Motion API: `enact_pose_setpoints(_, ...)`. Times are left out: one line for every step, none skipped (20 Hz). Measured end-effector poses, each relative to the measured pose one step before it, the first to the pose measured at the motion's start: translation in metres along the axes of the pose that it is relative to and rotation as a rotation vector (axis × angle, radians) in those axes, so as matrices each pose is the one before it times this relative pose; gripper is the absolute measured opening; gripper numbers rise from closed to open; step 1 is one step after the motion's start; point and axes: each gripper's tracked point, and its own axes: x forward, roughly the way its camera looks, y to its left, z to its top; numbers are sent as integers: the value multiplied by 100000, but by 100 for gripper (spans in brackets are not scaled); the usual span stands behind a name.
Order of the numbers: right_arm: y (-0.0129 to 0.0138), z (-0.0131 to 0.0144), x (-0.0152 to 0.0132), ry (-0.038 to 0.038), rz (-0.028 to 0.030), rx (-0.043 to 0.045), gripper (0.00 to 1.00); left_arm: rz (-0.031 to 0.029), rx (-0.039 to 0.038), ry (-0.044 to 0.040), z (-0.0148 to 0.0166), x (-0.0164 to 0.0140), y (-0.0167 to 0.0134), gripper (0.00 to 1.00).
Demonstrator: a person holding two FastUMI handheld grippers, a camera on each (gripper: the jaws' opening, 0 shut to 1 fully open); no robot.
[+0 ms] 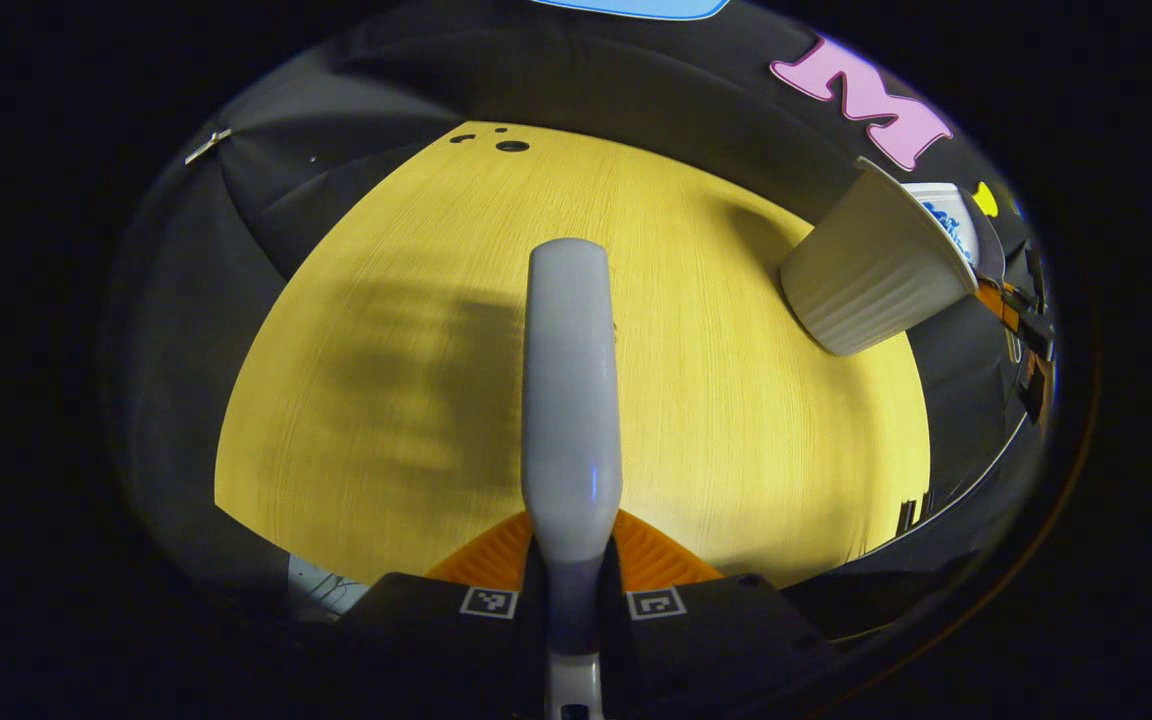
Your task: Pick up the small broom and dustpan from the desktop, sweep the trash into the dustpan with the broom, and then empty the trash into the garbage bin.
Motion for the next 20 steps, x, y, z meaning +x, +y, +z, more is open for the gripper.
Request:
enact_pose_setpoints(-127,-24,70,-1183,-2097,-2338,33,-213,145,139,38,90,-70,22)
enact_pose_setpoints(-82,-12,178,-828,-2099,-3316,33,-49,1,309,7,189,45,25)
enact_pose_setpoints(-126,-28,37,-1494,-2192,-3579,33,-157,-161,312,-34,140,-33,25)
enact_pose_setpoints(-2,128,60,-2122,-2225,-3695,33,-300,-270,510,61,129,86,25)
enact_pose_setpoints(-60,185,37,-2144,-2336,-4303,33,-298,-310,429,123,139,62,22)
enact_pose_setpoints(-86,145,-100,-1836,-2530,-4262,33,-202,-79,473,-142,48,-14,22)
enact_pose_setpoints(-190,158,0,-1581,-2398,-3705,33,42,67,422,2,48,24,22)
enact_pose_setpoints(-115,145,-16,-1306,-2127,-3069,33,-29,299,662,-66,10,37,22)
enact_pose_setpoints(-31,137,-70,-882,-1432,-2027,33,-100,545,406,239,34,143,22)
enact_pose_setpoints(-50,78,-8,-815,-1455,-2204,33,302,588,199,237,-6,204,25)
enact_pose_setpoints(-71,9,21,-789,-1484,-2854,33,291,413,108,152,15,-65,25)
enact_pose_setpoints(-84,111,128,-710,-1560,-2899,33,-97,24,-133,-193,-78,-393,25)
enact_pose_setpoints(0,236,-95,-826,-1671,-2787,33,-325,-157,-85,-13,30,-123,25)
enact_pose_setpoints(-96,162,18,-614,-1509,-1932,33,-424,-95,163,-81,-119,175,22)
enact_pose_setpoints(-71,184,-116,-919,-1957,-2146,33,-750,-400,235,-1,16,27,22)
enact_pose_setpoints(-86,132,-169,-1120,-1988,-2552,33,-985,-601,638,149,106,161,25)
enact_pose_setpoints(-139,231,-159,-1027,-1602,-3019,33,-690,-571,254,227,52,105,25)
enact_pose_setpoints(-112,165,44,-1511,-1471,-3682,33,-486,-171,53,53,-10,53,25)
enact_pose_setpoints(-138,164,-46,-1168,-1469,-2258,33,-443,-64,242,144,7,131,25)
enact_pose_setpoints(-144,86,-86,-835,-1272,-1895,33,-238,-90,423,-102,-5,91,25)
